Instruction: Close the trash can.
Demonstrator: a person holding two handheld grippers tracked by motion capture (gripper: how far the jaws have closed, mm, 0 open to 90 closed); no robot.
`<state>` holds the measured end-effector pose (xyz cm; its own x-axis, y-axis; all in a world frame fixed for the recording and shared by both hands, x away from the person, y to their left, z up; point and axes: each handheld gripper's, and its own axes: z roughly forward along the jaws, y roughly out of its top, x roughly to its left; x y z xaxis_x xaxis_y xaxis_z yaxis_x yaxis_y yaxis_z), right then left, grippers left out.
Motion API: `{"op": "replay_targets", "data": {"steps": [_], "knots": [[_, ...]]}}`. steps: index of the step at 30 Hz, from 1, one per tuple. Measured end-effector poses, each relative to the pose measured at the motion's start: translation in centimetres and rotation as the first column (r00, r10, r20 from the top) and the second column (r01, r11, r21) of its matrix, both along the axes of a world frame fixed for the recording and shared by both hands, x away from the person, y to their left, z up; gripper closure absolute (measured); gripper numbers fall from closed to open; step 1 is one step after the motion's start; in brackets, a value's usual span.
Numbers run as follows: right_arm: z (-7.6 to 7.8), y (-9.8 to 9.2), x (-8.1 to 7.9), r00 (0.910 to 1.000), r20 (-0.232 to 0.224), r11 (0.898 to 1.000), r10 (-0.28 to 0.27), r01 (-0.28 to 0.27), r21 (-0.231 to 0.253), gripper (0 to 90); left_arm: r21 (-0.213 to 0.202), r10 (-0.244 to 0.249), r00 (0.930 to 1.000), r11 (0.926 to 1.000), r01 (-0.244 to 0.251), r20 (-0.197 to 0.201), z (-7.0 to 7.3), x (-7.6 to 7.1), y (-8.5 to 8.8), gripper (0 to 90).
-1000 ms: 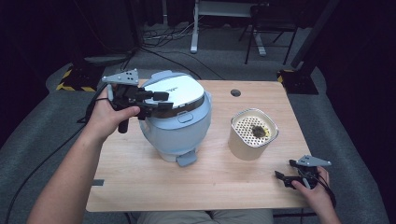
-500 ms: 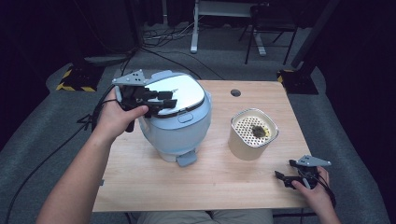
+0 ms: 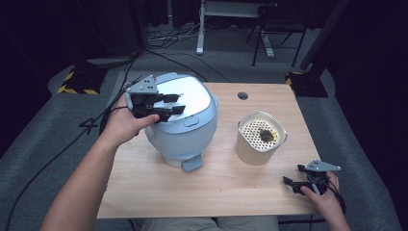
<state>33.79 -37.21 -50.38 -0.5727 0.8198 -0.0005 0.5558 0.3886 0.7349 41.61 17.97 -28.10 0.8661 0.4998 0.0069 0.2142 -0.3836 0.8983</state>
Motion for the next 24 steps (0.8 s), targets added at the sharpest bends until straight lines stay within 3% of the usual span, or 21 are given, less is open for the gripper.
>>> {"op": "replay_targets", "data": {"steps": [7,9,11,15,19,20,24], "knots": [[0.0,0.0,0.0,1.0000,0.000,1.000,0.001,-0.001,0.001,15.6,0.013,0.026,0.9996,0.9996,-0.026,0.012,0.0,0.0,0.0,52.6],[0.0,0.0,0.0,1.0000,0.000,1.000,0.002,-0.002,0.001,15.6,0.049,0.056,0.9979,0.9971,-0.058,0.033,0.0,0.1,-0.1,54.8],[0.0,0.0,0.0,1.0000,0.001,1.000,0.003,-0.003,0.000,15.6,0.051,0.065,0.9970,0.9964,-0.067,0.042,-0.1,0.0,-0.1,54.3],[0.0,0.0,0.0,1.0000,0.000,1.000,0.003,-0.003,0.000,15.6,0.020,0.071,0.9974,0.9973,-0.071,0.011,-0.1,0.2,0.2,54.2],[0.0,0.0,0.0,1.0000,0.001,1.000,0.005,-0.005,0.001,15.6,0.025,0.094,0.9955,0.9953,-0.094,-0.012,0.1,0.2,0.5,38.3],[0.0,0.0,0.0,1.0000,0.001,1.000,0.005,-0.005,0.001,15.6,0.014,0.093,0.9955,0.9955,-0.093,-0.015,0.2,0.1,0.6,38.2],[0.0,0.1,0.1,1.0000,0.000,1.000,0.005,-0.005,0.000,15.6,-0.027,0.068,0.9977,0.9973,-0.068,0.002,0.8,-0.9,1.2,37.5]]}}
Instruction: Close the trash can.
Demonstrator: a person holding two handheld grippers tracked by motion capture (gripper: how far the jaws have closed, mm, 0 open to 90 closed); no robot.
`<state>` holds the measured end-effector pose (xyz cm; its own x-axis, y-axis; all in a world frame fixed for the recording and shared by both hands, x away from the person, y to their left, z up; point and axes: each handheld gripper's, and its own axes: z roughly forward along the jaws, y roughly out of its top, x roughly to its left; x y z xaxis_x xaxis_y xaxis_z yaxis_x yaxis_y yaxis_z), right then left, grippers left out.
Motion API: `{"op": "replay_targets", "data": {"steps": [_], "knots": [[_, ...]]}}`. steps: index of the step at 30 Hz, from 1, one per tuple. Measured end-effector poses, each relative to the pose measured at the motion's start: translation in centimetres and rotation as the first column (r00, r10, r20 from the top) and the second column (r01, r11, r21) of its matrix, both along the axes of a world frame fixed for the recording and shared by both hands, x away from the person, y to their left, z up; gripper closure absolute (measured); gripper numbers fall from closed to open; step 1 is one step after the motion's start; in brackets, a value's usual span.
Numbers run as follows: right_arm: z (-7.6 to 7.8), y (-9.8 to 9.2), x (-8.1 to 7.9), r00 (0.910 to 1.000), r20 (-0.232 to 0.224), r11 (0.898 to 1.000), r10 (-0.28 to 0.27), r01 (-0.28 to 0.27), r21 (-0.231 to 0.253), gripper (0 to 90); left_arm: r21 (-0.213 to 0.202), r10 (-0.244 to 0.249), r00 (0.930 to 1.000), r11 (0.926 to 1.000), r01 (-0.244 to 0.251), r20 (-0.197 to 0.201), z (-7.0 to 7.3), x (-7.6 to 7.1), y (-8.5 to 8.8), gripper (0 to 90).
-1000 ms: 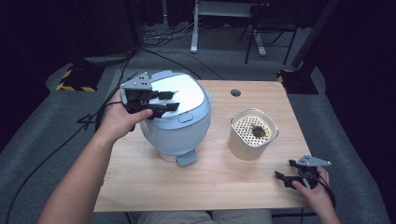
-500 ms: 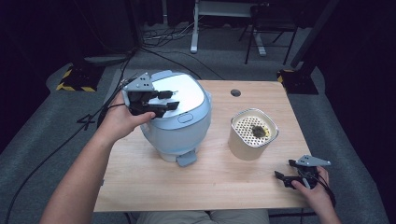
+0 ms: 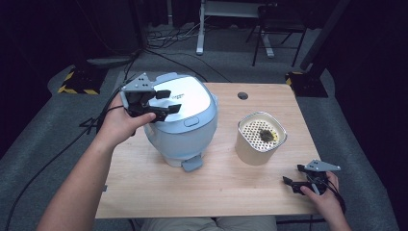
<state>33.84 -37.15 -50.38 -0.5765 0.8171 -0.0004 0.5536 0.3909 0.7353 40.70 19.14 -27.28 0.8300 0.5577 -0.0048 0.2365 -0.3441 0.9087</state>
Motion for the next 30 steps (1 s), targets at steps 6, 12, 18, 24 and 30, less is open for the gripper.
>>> {"op": "replay_targets", "data": {"steps": [6,12,18,24,30], "knots": [[0.0,0.0,0.0,1.0000,0.000,1.000,0.000,0.000,0.000,15.6,-0.028,-0.065,0.9972,0.9974,0.066,0.036,0.8,-3.2,0.6,35.0],[0.0,0.0,0.0,1.0000,0.001,1.000,-0.001,0.001,-0.001,15.5,-0.025,-0.086,0.9953,0.9959,0.087,0.045,0.3,-6.1,1.3,33.9],[0.0,0.0,0.0,1.0000,0.001,1.000,-0.001,0.001,-0.001,15.5,-0.030,-0.063,0.9977,0.9975,0.064,0.024,-1.2,-8.2,1.9,32.5],[0.0,0.0,0.0,1.0000,0.000,1.000,0.001,-0.001,-0.003,15.5,-0.035,-0.049,0.9987,0.9982,0.050,0.013,-3.4,-9.1,2.5,31.1],[0.0,0.0,0.0,1.0000,0.000,1.000,0.002,-0.002,-0.003,15.5,-0.030,-0.026,0.9996,0.9992,0.025,-0.015,-6.3,-9.3,3.1,29.9]]}}
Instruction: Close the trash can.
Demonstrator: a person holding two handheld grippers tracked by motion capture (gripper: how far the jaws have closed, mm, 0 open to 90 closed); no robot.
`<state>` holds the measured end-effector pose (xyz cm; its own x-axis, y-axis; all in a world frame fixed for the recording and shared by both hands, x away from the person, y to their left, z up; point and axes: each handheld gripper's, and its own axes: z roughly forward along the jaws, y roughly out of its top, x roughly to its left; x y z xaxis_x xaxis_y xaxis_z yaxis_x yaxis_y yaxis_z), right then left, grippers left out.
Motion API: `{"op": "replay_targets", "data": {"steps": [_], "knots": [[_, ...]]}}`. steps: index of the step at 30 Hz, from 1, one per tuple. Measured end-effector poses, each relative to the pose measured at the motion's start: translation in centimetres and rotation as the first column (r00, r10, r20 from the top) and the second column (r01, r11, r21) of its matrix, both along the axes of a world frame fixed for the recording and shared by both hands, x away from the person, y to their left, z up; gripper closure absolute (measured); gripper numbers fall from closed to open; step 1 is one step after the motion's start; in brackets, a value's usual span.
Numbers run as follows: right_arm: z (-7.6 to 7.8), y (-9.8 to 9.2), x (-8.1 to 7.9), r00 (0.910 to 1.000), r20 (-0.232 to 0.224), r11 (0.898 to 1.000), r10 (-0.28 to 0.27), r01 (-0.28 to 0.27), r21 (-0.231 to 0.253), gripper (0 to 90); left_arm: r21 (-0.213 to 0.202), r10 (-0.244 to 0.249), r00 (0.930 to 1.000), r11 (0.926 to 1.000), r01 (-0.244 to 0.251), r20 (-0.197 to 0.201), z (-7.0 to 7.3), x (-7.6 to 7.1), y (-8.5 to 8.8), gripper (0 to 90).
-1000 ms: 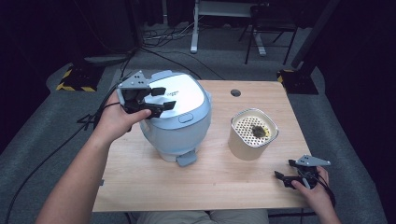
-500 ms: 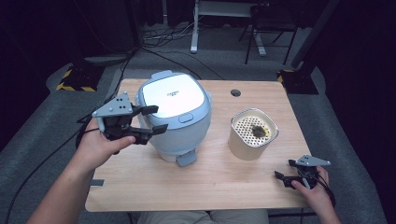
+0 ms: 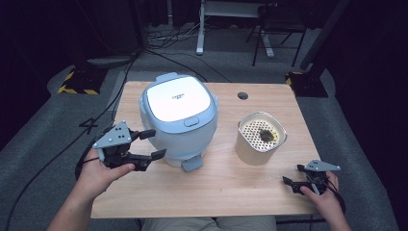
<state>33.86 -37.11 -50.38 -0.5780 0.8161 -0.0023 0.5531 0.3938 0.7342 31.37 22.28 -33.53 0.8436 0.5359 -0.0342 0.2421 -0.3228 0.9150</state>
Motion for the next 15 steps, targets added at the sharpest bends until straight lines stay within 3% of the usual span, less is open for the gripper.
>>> {"op": "replay_targets", "data": {"steps": [4,8,13,15], "knots": [[0.0,0.0,0.0,1.0000,0.000,1.000,0.000,0.000,0.000,15.4,0.004,0.025,0.9996,0.9997,-0.025,-0.012,-2.2,-0.1,0.0,29.7],[0.0,0.0,0.0,1.0000,-0.001,1.000,0.000,0.000,0.000,15.4,0.041,0.042,0.9989,0.9983,-0.041,-0.021,-4.4,0.0,0.0,29.6],[0.0,0.0,0.0,1.0000,-0.001,1.000,0.001,-0.001,0.000,15.5,0.047,0.074,0.9956,0.9964,-0.071,-0.058,-6.8,0.0,0.1,29.5],[0.0,0.0,0.0,1.0000,-0.001,1.000,0.001,-0.001,0.001,15.5,0.068,0.091,0.9940,0.9939,-0.087,-0.060,-7.8,0.0,0.1,29.5]]}}
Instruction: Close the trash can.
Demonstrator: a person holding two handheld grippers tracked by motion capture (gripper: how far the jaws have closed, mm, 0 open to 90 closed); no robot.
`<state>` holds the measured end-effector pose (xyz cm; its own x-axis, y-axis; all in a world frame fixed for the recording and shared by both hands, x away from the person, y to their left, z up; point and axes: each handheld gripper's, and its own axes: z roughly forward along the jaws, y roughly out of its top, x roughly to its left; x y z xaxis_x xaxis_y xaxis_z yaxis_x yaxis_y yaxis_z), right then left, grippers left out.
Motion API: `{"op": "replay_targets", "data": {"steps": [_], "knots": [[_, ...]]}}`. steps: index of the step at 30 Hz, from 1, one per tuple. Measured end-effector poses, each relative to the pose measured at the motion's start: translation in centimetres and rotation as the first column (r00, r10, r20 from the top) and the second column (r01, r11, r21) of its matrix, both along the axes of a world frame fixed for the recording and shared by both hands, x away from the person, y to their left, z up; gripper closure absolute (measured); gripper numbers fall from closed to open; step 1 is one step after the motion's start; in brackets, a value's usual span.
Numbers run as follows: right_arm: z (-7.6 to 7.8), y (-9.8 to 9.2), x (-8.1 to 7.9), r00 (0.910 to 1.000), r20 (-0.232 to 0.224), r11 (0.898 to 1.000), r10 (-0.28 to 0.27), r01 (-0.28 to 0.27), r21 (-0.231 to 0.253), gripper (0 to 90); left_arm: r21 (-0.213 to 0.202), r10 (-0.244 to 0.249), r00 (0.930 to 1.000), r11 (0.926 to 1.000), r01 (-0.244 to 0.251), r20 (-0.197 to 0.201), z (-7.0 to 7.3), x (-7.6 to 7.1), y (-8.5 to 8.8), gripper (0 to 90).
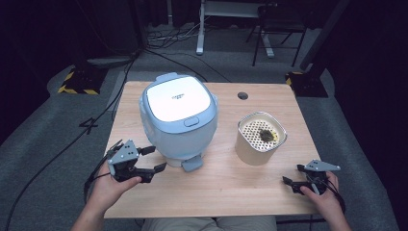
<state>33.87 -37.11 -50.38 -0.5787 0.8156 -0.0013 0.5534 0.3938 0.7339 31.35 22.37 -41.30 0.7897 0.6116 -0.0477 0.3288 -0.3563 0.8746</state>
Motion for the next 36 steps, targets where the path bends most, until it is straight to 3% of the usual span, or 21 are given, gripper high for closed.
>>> {"op": "replay_targets", "data": {"steps": [8,12,19,25,27,28,32,36], "knots": [[0.0,0.0,0.0,1.0000,0.000,1.000,0.001,-0.001,-0.001,15.5,0.041,0.035,0.9971,0.9986,-0.033,-0.067,-4.0,0.4,0.3,29.3],[0.0,0.0,0.0,1.0000,0.000,1.000,0.002,-0.002,0.000,15.5,0.089,0.041,0.9937,0.9956,-0.031,-0.104,-5.6,0.5,0.2,28.9],[0.0,0.0,0.0,1.0000,-0.001,1.000,0.005,-0.005,0.001,15.6,0.210,0.078,0.9885,0.9764,-0.049,-0.129,-7.2,0.8,0.0,28.5],[0.0,0.0,0.0,1.0000,-0.001,1.000,0.006,-0.006,0.001,15.6,0.235,0.073,0.9842,0.9715,-0.034,-0.161,-8.0,0.9,-0.4,27.2],[0.0,0.0,0.0,1.0000,-0.001,1.000,0.006,-0.006,0.001,15.6,0.266,0.080,0.9830,0.9634,-0.034,-0.165,-8.4,1.0,-0.4,26.4],[0.0,0.0,0.0,1.0000,-0.001,1.000,0.006,-0.006,0.000,15.6,0.294,0.087,0.9836,0.9551,-0.037,-0.158,-8.5,1.0,-0.4,25.9],[0.0,0.0,0.0,1.0000,-0.001,1.000,0.007,-0.007,0.001,15.6,0.253,0.090,0.9823,0.9663,-0.046,-0.165,-9.1,1.4,0.0,19.2],[0.0,0.0,0.0,1.0000,-0.001,1.000,0.007,-0.007,0.001,15.6,0.253,0.101,0.9801,0.9657,-0.056,-0.170,-9.1,1.4,-0.1,15.1]]}}
